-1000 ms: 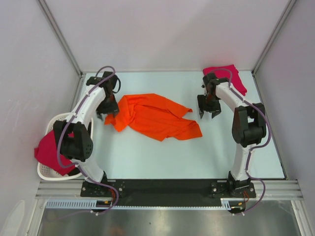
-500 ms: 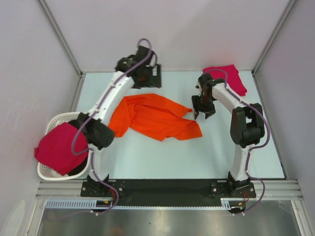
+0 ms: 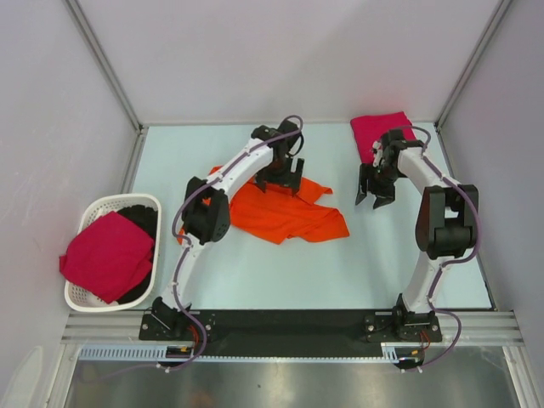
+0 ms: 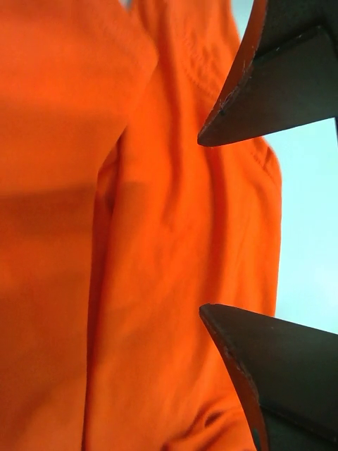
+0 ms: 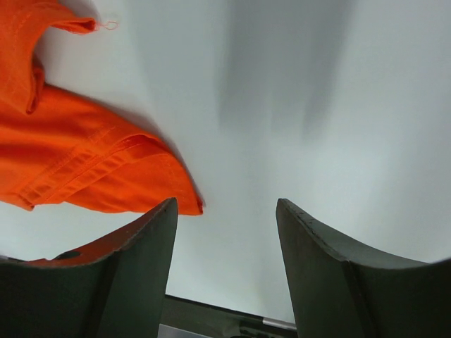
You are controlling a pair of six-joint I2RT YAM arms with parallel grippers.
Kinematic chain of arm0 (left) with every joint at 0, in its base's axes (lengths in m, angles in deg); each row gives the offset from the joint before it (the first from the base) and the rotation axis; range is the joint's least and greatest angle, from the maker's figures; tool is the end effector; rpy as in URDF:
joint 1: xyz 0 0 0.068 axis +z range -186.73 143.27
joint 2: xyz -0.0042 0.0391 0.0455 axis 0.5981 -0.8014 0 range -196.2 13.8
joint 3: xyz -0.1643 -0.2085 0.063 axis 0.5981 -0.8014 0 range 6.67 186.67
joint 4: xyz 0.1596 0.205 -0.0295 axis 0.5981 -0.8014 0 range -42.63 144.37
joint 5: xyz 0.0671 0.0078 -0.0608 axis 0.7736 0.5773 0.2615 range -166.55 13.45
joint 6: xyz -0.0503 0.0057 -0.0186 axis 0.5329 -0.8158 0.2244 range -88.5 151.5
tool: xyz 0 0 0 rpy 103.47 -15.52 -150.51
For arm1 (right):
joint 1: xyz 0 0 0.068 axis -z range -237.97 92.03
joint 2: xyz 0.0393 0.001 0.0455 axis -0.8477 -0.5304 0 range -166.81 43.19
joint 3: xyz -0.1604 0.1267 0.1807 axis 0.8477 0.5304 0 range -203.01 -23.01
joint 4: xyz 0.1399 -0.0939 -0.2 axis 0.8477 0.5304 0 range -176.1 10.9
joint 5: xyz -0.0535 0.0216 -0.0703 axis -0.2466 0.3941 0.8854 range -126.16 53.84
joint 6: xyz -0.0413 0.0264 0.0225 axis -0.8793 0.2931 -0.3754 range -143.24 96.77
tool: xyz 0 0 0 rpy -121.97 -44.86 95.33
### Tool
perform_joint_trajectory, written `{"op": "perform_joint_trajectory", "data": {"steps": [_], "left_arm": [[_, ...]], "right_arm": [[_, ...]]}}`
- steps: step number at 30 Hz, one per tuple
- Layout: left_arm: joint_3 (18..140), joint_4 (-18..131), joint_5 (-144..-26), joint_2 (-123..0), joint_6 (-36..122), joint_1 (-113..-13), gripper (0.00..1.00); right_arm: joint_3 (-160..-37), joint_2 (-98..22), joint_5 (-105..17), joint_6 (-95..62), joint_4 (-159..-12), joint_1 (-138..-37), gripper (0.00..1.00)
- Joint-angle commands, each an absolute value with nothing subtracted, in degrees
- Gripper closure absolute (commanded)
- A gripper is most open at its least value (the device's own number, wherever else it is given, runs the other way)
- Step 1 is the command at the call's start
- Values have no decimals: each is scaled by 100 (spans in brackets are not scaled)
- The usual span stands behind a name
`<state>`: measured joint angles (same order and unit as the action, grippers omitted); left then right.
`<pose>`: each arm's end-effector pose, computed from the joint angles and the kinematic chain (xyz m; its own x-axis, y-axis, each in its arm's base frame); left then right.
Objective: Fold and stack the t-shirts
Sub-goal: Flatten out the tshirt
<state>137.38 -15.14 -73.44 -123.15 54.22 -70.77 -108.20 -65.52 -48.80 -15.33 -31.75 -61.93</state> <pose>0.4071 -0.2727 0.2205 -0.9524 0.1780 -0.2473 0.1951 0.9797 -0.0465 0.3748 0.0338 0.2145 -0.9816 0.0665 -0.1787 0.0219 0.9703 0.2408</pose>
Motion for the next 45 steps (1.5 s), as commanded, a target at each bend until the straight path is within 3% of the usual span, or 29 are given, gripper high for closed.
{"op": "perform_joint_trajectory", "data": {"steps": [1,8,22,33,36,37,39,40,45], "left_arm": [[13947,-1269,-7875,-12225,5321,-7434,1],[14597,-1137,-8525,-12559,5541,-8085,0],[15292,-1225,-7181,-13201,5699,-8235,0],[15248,-1093,-7163,-13473,5673,-8103,1],[15300,-1005,-7259,-13517,5681,-8094,0],[15301,-970,-7329,-13544,5682,-8094,0],[15318,-804,-7601,-13596,5673,-8103,0],[15336,-759,-7681,-13614,5664,-8112,0],[15520,-566,-7796,-13649,5603,-8147,2]], "right_arm": [[-10748,-6447,-5566,-1471,-3397,-6297,37],[-10511,-6737,-6322,-1480,-3450,-6368,37],[-9763,-6790,-6349,-1436,-3495,-6465,39],[-9947,-7422,-6692,-1401,-3336,-6526,43],[-10044,-7554,-6744,-1427,-3310,-6553,53],[-10079,-7572,-6753,-1427,-3292,-6553,66],[-10158,-7634,-6745,-1444,-3266,-6570,80],[-10176,-7643,-6718,-1445,-3248,-6570,99],[-10167,-7608,-6727,-1462,-3266,-6562,100]]}}
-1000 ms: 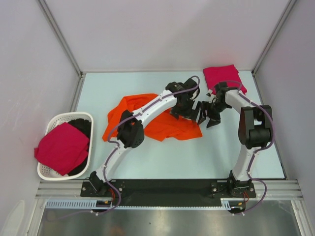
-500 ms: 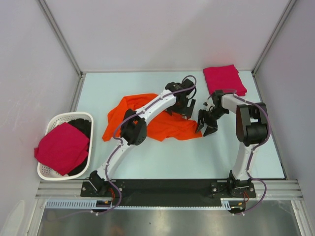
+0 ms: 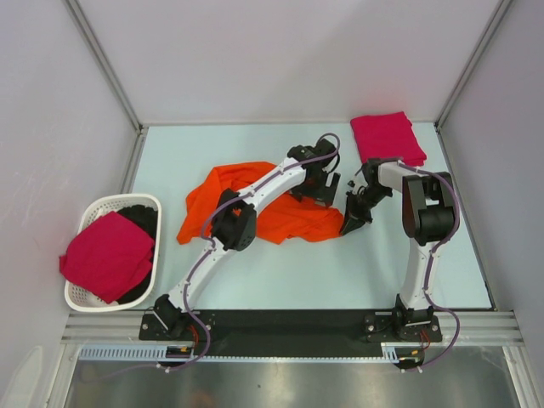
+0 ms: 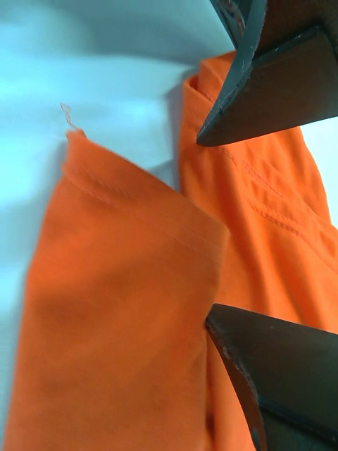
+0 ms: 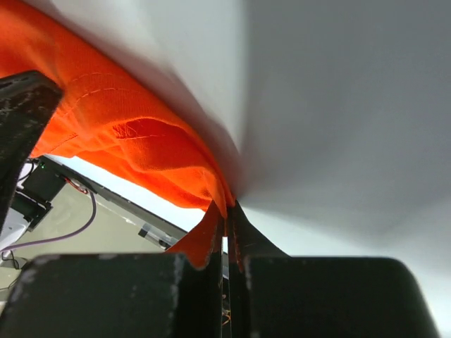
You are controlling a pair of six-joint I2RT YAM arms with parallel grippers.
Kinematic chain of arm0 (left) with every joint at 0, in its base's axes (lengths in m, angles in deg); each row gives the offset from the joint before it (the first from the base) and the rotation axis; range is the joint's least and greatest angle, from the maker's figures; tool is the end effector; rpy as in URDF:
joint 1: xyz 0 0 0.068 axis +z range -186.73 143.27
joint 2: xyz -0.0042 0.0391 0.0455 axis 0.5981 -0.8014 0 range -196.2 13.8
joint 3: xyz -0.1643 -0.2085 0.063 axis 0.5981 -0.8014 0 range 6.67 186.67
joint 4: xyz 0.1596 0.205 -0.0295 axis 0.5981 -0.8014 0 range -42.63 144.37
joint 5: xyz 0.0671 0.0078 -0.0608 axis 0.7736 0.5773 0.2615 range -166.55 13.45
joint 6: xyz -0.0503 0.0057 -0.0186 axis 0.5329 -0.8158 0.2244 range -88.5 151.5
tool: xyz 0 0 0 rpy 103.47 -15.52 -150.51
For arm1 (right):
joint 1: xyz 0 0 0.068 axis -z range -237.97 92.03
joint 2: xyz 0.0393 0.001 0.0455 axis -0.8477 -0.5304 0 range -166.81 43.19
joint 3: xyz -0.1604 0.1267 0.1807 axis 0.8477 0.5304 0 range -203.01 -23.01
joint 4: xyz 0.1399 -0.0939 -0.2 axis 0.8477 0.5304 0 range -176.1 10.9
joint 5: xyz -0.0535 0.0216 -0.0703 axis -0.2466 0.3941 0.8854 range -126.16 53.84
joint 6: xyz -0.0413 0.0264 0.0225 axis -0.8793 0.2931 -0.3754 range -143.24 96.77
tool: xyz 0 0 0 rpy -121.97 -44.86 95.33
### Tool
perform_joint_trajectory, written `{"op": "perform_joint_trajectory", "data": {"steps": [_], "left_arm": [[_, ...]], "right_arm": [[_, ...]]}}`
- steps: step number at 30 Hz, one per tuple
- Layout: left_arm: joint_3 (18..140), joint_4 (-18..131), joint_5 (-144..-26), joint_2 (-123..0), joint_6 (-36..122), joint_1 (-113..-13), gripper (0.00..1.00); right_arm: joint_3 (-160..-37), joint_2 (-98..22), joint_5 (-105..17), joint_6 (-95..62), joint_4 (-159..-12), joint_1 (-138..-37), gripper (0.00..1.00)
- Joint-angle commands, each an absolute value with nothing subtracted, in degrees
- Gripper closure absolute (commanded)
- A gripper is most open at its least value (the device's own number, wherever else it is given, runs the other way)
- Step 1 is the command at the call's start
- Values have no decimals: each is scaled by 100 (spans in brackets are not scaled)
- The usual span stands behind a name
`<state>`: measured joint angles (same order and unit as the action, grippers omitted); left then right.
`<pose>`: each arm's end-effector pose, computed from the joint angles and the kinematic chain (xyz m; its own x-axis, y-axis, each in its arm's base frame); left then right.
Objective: Fold and stack the t-shirts
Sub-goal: Flatten out the tshirt
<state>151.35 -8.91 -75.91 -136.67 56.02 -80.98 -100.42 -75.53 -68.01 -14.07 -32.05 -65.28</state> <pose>0.3862 -0.3756 0.1762 -0.8971 0.2946 -0.3293 0.3545 0.9247 -0.1387 0.3555 0.0645 0.1245 -0.9844 0.0100 0.1759 0.0988 0.8581 0.5038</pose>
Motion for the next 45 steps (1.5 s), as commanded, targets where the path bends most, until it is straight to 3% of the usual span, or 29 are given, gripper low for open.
{"op": "perform_joint_trajectory", "data": {"steps": [1,3,4,7,26,27,29,30,31,41,45], "left_arm": [[15538,-548,-7761,-13667,5602,-8138,13],[15538,-478,-7787,-13693,5603,-8120,32],[15521,-469,-7752,-13711,5620,-8120,57],[15485,-478,-7752,-13799,5681,-8015,100],[15582,-425,-7514,-13060,5374,-7733,100],[15504,-416,-7602,-13052,5357,-7742,92],[15450,-407,-7875,-13061,5330,-7804,46],[15407,-399,-7901,-13069,5339,-7830,10],[15424,-381,-7997,-13069,5339,-7883,1],[15731,-188,-7665,-13464,5321,-8041,1],[15749,-144,-7095,-13666,5286,-8068,11]], "right_arm": [[-10167,-7599,-6718,-1462,-3275,-6570,100],[-10158,-7590,-6718,-1471,-3275,-6561,100],[-10158,-7573,-6718,-1462,-3275,-6561,100],[-10132,-7538,-6745,-1480,-3275,-6553,100],[-10132,-7441,-6806,-1489,-3345,-6412,100],[-10158,-7449,-6815,-1480,-3345,-6412,100],[-10167,-7476,-6806,-1480,-3345,-6412,100],[-10167,-7485,-6806,-1480,-3336,-6412,100],[-10167,-7476,-6789,-1497,-3345,-6412,100],[-10185,-7537,-6859,-1471,-3362,-6403,100],[-10185,-7555,-6911,-1462,-3389,-6412,100]]}}
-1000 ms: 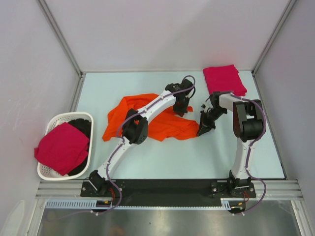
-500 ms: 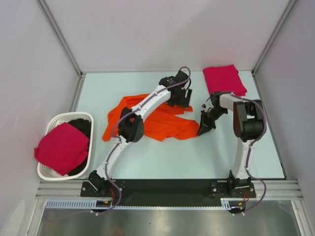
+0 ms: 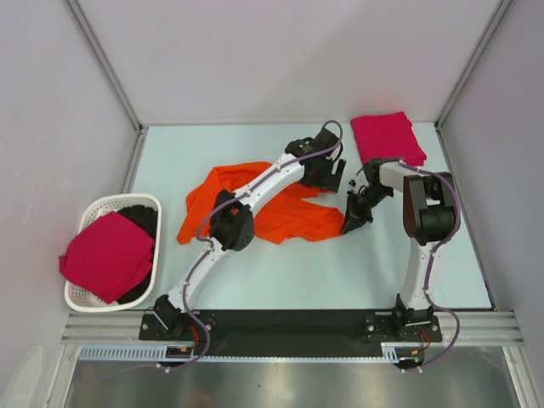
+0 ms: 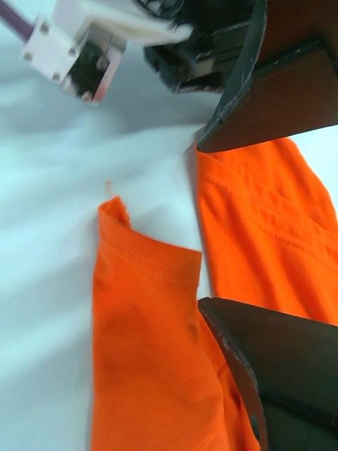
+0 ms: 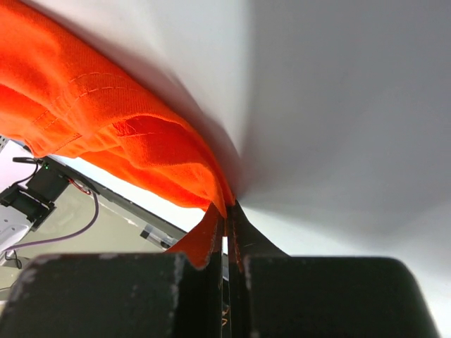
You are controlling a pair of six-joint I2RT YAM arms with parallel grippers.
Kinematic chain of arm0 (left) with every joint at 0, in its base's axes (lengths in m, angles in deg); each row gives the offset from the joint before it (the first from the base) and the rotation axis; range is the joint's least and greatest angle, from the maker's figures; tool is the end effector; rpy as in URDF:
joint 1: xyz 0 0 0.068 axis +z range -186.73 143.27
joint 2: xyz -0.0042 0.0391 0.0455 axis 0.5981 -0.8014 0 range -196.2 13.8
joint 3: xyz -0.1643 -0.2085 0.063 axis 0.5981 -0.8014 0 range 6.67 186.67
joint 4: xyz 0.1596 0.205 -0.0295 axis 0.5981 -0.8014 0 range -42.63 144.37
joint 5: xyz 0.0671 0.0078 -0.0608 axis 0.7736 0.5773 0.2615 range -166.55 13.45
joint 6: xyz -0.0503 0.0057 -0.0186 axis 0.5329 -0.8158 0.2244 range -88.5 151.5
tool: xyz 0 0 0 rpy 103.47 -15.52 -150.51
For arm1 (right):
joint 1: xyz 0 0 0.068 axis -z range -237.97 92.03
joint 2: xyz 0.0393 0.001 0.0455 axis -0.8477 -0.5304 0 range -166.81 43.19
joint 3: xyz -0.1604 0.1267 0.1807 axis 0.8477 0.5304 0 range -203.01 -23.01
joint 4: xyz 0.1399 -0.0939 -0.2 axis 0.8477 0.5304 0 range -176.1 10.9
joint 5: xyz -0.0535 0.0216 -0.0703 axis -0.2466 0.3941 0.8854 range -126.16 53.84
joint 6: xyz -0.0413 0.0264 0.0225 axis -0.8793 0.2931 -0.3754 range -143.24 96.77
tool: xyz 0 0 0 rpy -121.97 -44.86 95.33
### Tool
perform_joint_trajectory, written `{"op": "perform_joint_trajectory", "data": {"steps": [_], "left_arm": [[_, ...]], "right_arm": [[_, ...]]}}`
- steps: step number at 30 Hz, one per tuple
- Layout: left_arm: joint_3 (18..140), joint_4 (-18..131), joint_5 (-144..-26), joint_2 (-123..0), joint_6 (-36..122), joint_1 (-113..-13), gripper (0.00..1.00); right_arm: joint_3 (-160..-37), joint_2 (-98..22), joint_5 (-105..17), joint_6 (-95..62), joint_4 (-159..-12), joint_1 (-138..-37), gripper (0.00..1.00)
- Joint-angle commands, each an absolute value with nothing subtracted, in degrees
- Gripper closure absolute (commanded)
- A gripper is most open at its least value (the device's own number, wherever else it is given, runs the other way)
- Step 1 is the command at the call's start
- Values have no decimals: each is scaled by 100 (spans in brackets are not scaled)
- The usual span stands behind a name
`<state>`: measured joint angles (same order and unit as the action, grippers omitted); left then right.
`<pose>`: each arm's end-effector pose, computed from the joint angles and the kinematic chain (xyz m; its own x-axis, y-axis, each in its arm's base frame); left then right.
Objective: Fold and stack the t-shirts
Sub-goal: Flatten out the tshirt
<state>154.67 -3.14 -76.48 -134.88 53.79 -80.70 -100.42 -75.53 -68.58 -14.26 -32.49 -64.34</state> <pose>0.3952 -0.3812 0.2146 -0.8291 0.2728 -0.4881 0.4100 0.8901 -0.1989 0.3573 0.0591 0.1247 -0.9855 0.0224 0.1680 0.1070 0.8509 0.5143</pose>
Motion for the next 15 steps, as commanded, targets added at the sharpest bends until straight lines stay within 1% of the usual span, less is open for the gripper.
{"op": "perform_joint_trajectory", "data": {"steps": [1,2,3,4,7,8,9,11,12,13,14,15], "left_arm": [[15775,-135,-6980,-13693,5286,-8068,12],[15801,-126,-6874,-13719,5277,-8068,14],[15802,-109,-6734,-13728,5260,-8059,21],[15810,-65,-6680,-13737,5242,-8050,24],[15776,-91,-6583,-13763,5233,-8015,29],[15749,-134,-6557,-13781,5233,-8006,33],[15714,-170,-6557,-13790,5259,-7971,46],[15591,-205,-6627,-13790,5303,-7936,57],[15573,-214,-6618,-13790,5304,-7901,77],[15573,-223,-6618,-13799,5321,-7875,90],[15556,-214,-6618,-13799,5330,-7857,100],[15573,-223,-6653,-13790,5313,-7805,100]], "right_arm": [[-10194,-7564,-6920,-1462,-3398,-6412,100],[-10194,-7564,-6929,-1462,-3398,-6412,100],[-10194,-7546,-6938,-1462,-3398,-6403,100],[-10185,-7529,-6947,-1462,-3389,-6412,100],[-10132,-7485,-6955,-1453,-3424,-6377,100],[-10132,-7485,-6964,-1453,-3441,-6368,100],[-10115,-7467,-6982,-1462,-3442,-6342,100],[-10115,-7441,-6991,-1462,-3442,-6342,100],[-10115,-7432,-6999,-1453,-3450,-6333,100],[-10115,-7423,-6999,-1453,-3442,-6324,100],[-10115,-7397,-6999,-1453,-3450,-6333,100],[-10106,-7388,-6999,-1453,-3459,-6333,100]]}}
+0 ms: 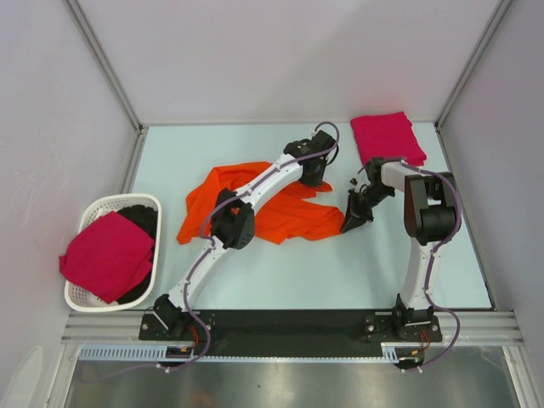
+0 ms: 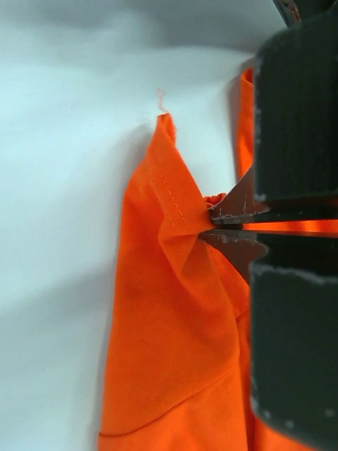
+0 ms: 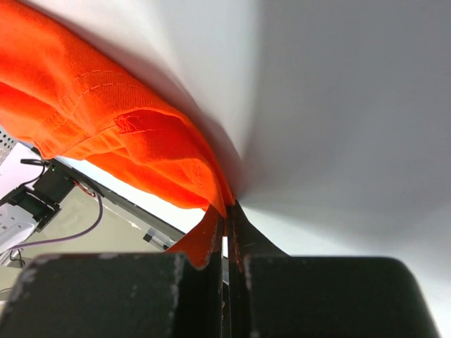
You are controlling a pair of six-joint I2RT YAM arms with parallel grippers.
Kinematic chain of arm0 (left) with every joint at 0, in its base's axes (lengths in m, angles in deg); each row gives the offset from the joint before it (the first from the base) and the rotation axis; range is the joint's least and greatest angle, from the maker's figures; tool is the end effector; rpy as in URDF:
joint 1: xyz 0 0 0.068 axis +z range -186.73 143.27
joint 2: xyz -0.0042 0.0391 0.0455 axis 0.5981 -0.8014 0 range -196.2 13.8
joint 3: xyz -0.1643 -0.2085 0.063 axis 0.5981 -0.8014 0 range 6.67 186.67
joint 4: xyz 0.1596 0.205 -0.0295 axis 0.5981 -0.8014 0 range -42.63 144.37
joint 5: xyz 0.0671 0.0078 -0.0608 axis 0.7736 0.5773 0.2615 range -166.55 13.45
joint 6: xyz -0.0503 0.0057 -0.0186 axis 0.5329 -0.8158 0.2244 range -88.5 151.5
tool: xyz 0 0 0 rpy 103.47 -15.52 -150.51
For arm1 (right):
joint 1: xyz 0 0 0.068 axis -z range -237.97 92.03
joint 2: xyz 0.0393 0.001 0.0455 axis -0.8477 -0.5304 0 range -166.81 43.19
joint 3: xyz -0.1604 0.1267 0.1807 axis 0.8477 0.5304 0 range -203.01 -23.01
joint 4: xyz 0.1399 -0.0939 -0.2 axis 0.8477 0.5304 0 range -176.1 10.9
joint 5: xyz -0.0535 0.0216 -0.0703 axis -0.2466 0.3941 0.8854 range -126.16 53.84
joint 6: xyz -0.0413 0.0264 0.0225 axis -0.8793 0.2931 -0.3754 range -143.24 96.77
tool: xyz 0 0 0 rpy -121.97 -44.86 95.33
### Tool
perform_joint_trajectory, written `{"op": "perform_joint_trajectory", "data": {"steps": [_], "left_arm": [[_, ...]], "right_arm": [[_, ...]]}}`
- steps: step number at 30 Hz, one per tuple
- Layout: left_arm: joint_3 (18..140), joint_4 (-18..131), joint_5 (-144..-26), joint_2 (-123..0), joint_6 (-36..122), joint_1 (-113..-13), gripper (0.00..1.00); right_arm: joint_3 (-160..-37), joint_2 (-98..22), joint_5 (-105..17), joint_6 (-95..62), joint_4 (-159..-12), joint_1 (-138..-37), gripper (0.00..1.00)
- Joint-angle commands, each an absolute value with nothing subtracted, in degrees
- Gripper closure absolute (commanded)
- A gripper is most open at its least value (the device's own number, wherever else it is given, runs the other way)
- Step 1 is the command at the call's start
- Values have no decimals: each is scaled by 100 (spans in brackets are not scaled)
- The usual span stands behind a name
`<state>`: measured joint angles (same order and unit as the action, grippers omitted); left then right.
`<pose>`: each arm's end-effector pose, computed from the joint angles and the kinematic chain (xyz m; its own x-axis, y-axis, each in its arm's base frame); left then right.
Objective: Fold and stack the t-shirts
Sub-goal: Flatten out the tshirt
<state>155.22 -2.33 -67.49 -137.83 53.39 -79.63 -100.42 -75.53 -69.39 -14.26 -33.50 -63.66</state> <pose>0.4105 -0.3738 0.1913 -0.8163 0.2560 -0.5178 0.3339 0.9406 -0.0613 0.3598 0.0555 0.1248 -0.9877 0.0326 0.1526 0.1096 0.8413 0.5294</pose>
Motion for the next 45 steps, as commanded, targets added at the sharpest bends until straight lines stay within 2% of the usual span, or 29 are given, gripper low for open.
{"op": "perform_joint_trajectory", "data": {"steps": [1,9,13,22,28,32,37,41,45], "left_arm": [[15556,-231,-6662,-13755,5321,-7787,100],[15512,-267,-6566,-12956,5207,-7523,100],[15476,-153,-6311,-11939,5049,-7347,100],[15072,67,-5898,-9924,4794,-6294,100],[15204,252,-6476,-8975,4952,-5081,100],[15125,305,-6723,-8368,5040,-4518,100],[14731,322,-6776,-7402,5031,-4455,100],[14536,95,-6724,-6681,4917,-4447,100],[14580,-398,-6706,-6083,4864,-4455,100]], "right_arm": [[-10106,-7362,-6999,-1445,-3459,-6333,100],[-10316,-6880,-6868,-1453,-3468,-6350,100],[-11018,-6457,-6368,-1489,-3231,-6447,100],[-14058,-6193,-4399,-1427,-3194,-6570,100],[-15930,-6605,-3381,-1568,-3406,-6658,100],[-15942,-6282,-3107,-1726,-3661,-6772,100],[-15802,-5570,-2703,-2137,-4223,-7114,100],[-15163,-4744,-2412,-2506,-4513,-7597,100],[-14205,-3359,-2218,-2780,-4865,-7967,100]]}}
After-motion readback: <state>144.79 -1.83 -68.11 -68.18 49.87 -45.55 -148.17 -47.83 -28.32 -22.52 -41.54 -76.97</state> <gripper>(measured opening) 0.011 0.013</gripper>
